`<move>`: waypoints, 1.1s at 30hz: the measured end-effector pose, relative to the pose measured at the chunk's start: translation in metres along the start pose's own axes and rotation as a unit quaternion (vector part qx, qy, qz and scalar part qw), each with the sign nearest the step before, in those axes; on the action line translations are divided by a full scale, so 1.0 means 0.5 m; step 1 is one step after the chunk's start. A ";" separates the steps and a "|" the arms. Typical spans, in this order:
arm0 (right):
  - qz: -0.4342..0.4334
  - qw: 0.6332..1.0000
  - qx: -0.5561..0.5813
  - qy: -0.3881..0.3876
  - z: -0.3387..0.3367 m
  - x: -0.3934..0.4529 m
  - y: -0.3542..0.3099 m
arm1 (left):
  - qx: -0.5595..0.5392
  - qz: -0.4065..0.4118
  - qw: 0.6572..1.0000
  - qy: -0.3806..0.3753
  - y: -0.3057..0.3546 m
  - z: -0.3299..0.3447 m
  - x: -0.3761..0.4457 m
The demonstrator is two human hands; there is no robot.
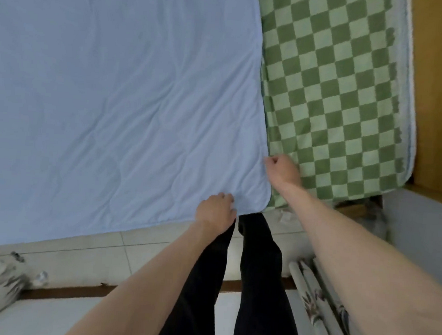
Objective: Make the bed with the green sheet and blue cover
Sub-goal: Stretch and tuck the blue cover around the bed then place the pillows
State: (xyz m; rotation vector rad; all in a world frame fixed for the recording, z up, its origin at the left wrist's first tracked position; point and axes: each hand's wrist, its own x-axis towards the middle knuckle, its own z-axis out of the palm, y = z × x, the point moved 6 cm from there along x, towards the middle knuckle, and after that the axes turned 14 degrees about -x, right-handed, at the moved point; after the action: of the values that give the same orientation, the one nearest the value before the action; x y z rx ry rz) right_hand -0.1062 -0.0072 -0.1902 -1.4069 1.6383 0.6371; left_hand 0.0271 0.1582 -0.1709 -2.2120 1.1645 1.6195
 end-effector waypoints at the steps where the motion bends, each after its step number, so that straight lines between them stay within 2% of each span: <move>1: -0.008 1.000 -0.017 0.018 0.009 0.014 -0.009 | 0.105 0.043 0.994 0.002 0.011 0.023 0.018; 3: -0.019 0.999 -0.033 0.036 0.029 0.024 -0.015 | 0.238 0.069 0.969 -0.006 0.024 0.067 0.041; 5: -0.024 0.997 -0.046 0.051 0.042 0.030 -0.012 | 0.301 0.077 0.950 0.017 0.036 0.094 0.054; 9: -0.043 0.993 -0.100 0.052 0.037 0.052 -0.006 | 0.322 0.123 0.937 0.056 0.054 0.103 0.057; 14: 0.019 0.991 -0.085 0.101 0.014 0.046 0.070 | 0.336 0.201 0.920 -0.002 0.074 0.123 0.033; 17: 0.055 0.994 -0.046 0.086 0.031 0.043 0.093 | 0.319 0.195 0.927 -0.008 0.088 0.138 0.029; 20: 0.042 0.997 -0.010 0.071 0.036 0.046 0.097 | 0.265 0.193 0.945 -0.005 0.081 0.132 0.031; 23: 0.006 0.997 -0.069 -0.019 0.072 0.029 0.137 | 0.219 0.192 0.957 -0.005 0.077 0.132 0.015; 25: 0.016 0.995 -0.086 -0.054 0.097 0.016 0.186 | 0.173 0.179 0.968 -0.022 0.083 0.152 0.018; 29: 0.107 0.987 -0.112 -0.029 0.077 0.010 0.259 | 0.080 0.149 0.984 -0.061 0.108 0.163 0.038; 31: 0.115 0.983 -0.134 -0.051 0.056 0.004 0.265 | 0.011 0.117 0.989 -0.090 0.107 0.151 0.031; 33: 0.099 0.981 -0.153 -0.066 0.028 -0.007 0.249 | -0.032 0.122 0.986 -0.112 0.109 0.125 0.023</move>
State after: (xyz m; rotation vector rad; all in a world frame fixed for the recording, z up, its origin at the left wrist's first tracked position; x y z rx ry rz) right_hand -0.2218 0.0352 -0.2131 -1.3895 1.6342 1.1146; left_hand -0.0539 0.1494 -0.1891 -1.9192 1.3762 1.9665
